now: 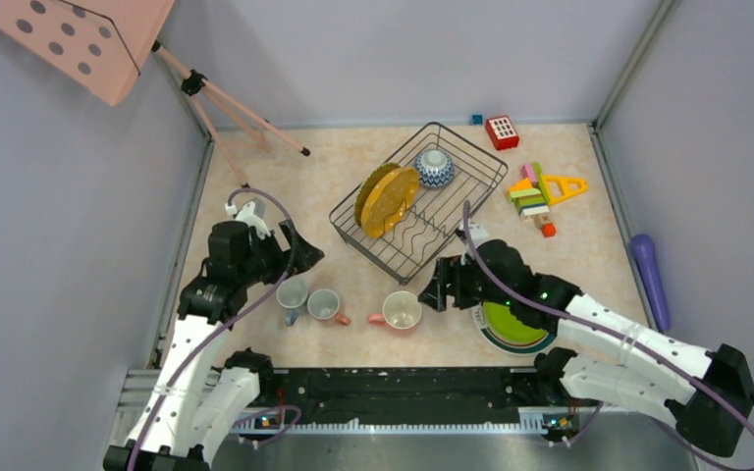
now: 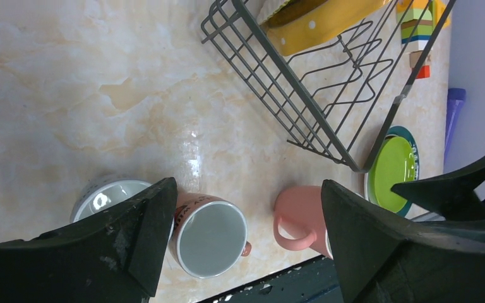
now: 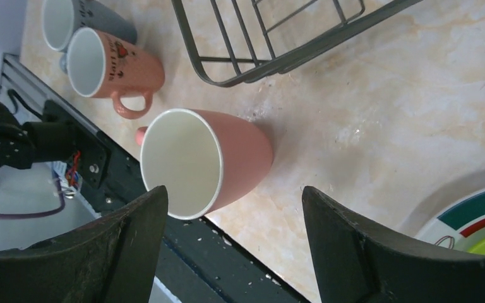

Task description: Load the mixed dishes into the dish rack

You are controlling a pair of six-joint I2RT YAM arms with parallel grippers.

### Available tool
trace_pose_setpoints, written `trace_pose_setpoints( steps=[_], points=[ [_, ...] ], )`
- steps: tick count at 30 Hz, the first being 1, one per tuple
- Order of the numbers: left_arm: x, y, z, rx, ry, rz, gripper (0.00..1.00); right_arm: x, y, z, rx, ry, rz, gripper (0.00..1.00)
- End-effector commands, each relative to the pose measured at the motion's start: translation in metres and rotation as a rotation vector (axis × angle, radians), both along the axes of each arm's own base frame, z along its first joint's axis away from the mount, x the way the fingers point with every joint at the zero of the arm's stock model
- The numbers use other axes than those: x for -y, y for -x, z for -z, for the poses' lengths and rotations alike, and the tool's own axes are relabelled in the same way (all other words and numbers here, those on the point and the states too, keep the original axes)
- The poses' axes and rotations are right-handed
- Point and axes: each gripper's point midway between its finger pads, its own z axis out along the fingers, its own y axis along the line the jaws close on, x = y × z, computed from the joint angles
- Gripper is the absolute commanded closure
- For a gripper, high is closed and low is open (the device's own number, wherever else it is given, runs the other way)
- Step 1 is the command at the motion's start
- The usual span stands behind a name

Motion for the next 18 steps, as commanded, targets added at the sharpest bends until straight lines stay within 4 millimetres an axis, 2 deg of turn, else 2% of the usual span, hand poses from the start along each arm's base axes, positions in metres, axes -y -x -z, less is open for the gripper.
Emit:
trace_pose_setpoints(
  steps=[1, 6, 8, 11, 12, 13, 15, 18],
  points=[
    [0.008, -0.014, -0.02, 0.09, 0.042, 0.022, 0.11, -0.017, -0.016, -0.006, 0.088, 0.05, 0.098, 0.25],
    [0.009, -0.016, -0.021, 0.108, 0.02, 0.049, 0.1, -0.027, -0.019, 0.018, 0.076, 0.225, 0.121, 0.31],
    [0.008, -0.016, -0.023, 0.117, 0.008, 0.056, 0.09, -0.034, -0.02, 0.022, 0.073, 0.248, 0.112, 0.39],
    [0.007, -0.015, -0.023, 0.125, -0.004, 0.062, 0.09, -0.042, -0.02, 0.028, 0.061, 0.249, 0.097, 0.55],
    [0.008, -0.015, -0.024, 0.128, -0.003, 0.066, 0.09, -0.043, -0.019, 0.029, 0.055, 0.252, 0.092, 0.66],
    [0.008, -0.014, -0.024, 0.128, -0.001, 0.07, 0.09, -0.045, -0.018, 0.03, 0.047, 0.255, 0.082, 0.73],
    [0.012, -0.012, -0.024, 0.126, 0.011, 0.088, 0.09, -0.051, -0.012, 0.029, 0.028, 0.236, 0.043, 0.8],
    [0.019, -0.007, -0.023, 0.121, 0.033, 0.137, 0.08, -0.057, -0.005, 0.02, 0.023, 0.195, 0.0, 1.0]
  ],
)
